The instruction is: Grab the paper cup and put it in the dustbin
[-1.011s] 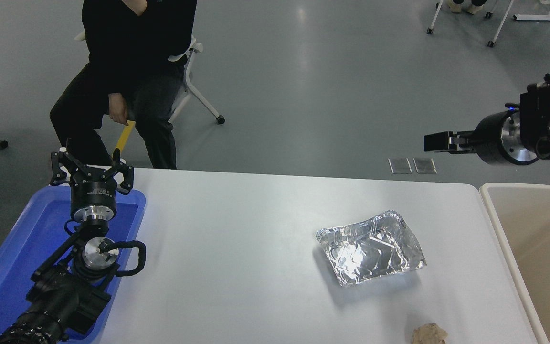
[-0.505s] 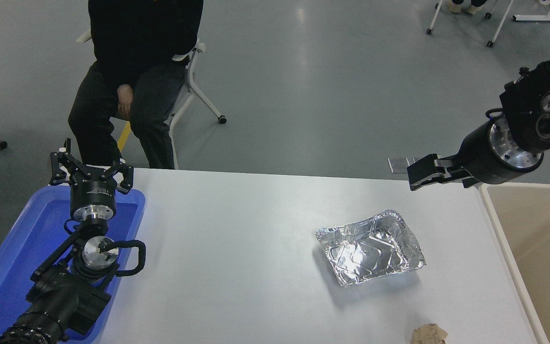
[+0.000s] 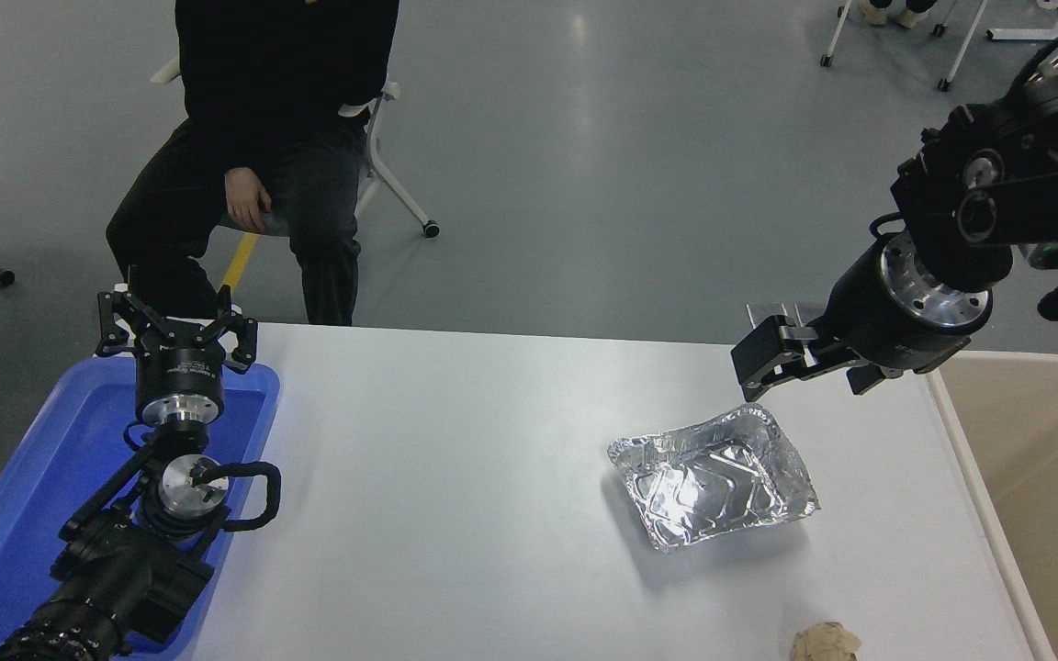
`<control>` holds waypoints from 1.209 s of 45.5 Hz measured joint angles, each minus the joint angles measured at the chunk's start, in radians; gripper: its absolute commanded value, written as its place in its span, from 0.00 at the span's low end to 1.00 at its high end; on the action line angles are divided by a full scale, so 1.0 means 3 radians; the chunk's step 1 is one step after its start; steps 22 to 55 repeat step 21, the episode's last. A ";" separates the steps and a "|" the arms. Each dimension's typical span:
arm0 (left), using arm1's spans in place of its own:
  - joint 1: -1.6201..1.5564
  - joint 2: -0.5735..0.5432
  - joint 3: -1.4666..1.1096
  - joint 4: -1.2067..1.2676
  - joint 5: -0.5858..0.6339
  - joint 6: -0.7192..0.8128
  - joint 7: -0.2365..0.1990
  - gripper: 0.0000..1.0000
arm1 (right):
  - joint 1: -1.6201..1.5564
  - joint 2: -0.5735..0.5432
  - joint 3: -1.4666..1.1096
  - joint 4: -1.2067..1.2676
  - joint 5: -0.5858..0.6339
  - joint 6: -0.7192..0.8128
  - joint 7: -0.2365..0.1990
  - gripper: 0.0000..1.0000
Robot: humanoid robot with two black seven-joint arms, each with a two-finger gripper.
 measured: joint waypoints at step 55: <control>0.0000 0.0000 0.0000 0.0000 -0.0002 0.0000 0.0000 0.99 | 0.0136 0.0113 -0.0024 -0.0009 0.0426 0.0256 0.0059 1.00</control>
